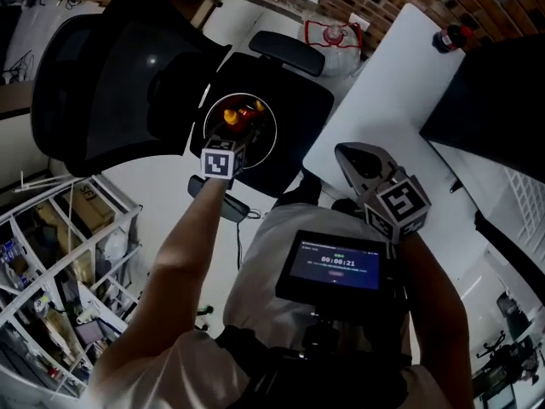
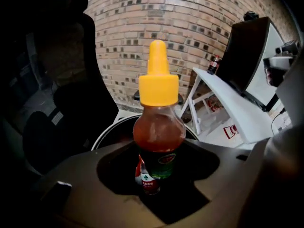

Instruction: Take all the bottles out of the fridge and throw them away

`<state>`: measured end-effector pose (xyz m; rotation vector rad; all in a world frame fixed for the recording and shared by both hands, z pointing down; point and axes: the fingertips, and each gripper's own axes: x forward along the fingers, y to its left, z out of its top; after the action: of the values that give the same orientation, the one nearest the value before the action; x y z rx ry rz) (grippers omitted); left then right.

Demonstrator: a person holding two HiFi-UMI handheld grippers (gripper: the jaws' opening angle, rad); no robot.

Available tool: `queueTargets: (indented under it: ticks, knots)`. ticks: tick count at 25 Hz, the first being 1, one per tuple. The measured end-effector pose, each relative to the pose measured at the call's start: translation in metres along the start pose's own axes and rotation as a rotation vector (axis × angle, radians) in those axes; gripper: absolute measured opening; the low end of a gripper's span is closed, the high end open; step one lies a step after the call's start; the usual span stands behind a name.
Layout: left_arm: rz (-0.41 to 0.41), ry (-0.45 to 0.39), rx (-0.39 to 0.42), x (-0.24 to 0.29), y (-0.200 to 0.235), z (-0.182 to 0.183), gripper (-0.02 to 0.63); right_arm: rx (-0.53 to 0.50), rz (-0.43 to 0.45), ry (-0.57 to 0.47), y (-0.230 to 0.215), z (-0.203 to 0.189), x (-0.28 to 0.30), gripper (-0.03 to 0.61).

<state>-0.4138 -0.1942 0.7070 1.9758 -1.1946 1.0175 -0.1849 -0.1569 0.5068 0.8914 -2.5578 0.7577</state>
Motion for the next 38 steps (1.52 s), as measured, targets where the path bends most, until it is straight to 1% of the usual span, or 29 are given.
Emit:
queueTargets:
  ticks: [2,5,8,10,11,12,14,16,18,21,23,26,28,31,36,37,38]
  knots:
    - [0.01,0.055,0.011,0.021,0.011,-0.014,0.284,0.011,-0.014,0.009,-0.005,-0.002,0.0,0.0]
    - [-0.008,0.131,-0.025,0.044,0.012,-0.033,0.284,0.024,-0.026,0.021,-0.01,-0.005,0.006,0.0]
    - [-0.037,0.227,-0.038,0.062,0.005,-0.056,0.284,0.037,-0.016,0.041,-0.009,-0.009,0.015,0.0]
    - [-0.032,0.306,-0.034,0.073,0.007,-0.072,0.284,0.049,-0.004,0.057,-0.007,-0.014,0.02,0.0]
    - [-0.035,0.347,-0.047,0.079,0.009,-0.079,0.285,0.054,-0.001,0.063,-0.006,-0.017,0.021,0.0]
    - [-0.055,0.389,-0.078,0.085,0.007,-0.086,0.285,0.06,-0.003,0.067,-0.006,-0.019,0.021,0.0]
    - [-0.112,0.487,-0.159,0.094,0.0,-0.1,0.285,0.074,-0.018,0.067,-0.008,-0.022,0.02,0.0]
    - [-0.12,0.583,-0.189,0.097,0.003,-0.113,0.286,0.084,-0.035,0.071,-0.009,-0.027,0.018,0.0]
    - [-0.122,0.64,-0.206,0.1,0.006,-0.124,0.295,0.086,-0.048,0.079,-0.009,-0.033,0.014,0.0]
    - [-0.143,0.69,-0.244,0.103,0.001,-0.136,0.296,0.089,-0.075,0.078,-0.013,-0.038,0.003,0.0]
    - [-0.139,0.708,-0.242,0.102,0.001,-0.137,0.298,0.1,-0.098,0.067,-0.018,-0.039,-0.005,0.0]
    - [-0.115,0.73,-0.213,0.095,0.005,-0.133,0.299,0.106,-0.124,0.052,-0.022,-0.039,-0.014,0.0]
    - [-0.111,0.718,-0.218,0.089,0.007,-0.128,0.299,0.105,-0.13,0.04,-0.021,-0.039,-0.016,0.0]
    - [-0.084,0.647,-0.235,0.082,0.015,-0.111,0.299,0.104,-0.129,0.008,-0.019,-0.035,-0.017,0.0]
    - [-0.027,0.543,-0.193,0.058,0.016,-0.093,0.298,0.093,-0.138,-0.021,-0.016,-0.027,-0.029,0.0]
    - [-0.017,0.508,-0.187,0.051,0.016,-0.088,0.285,0.09,-0.143,-0.03,-0.016,-0.024,-0.032,0.0]
    - [-0.009,0.463,-0.179,0.043,0.015,-0.081,0.223,0.087,-0.149,-0.041,-0.017,-0.022,-0.035,0.0]
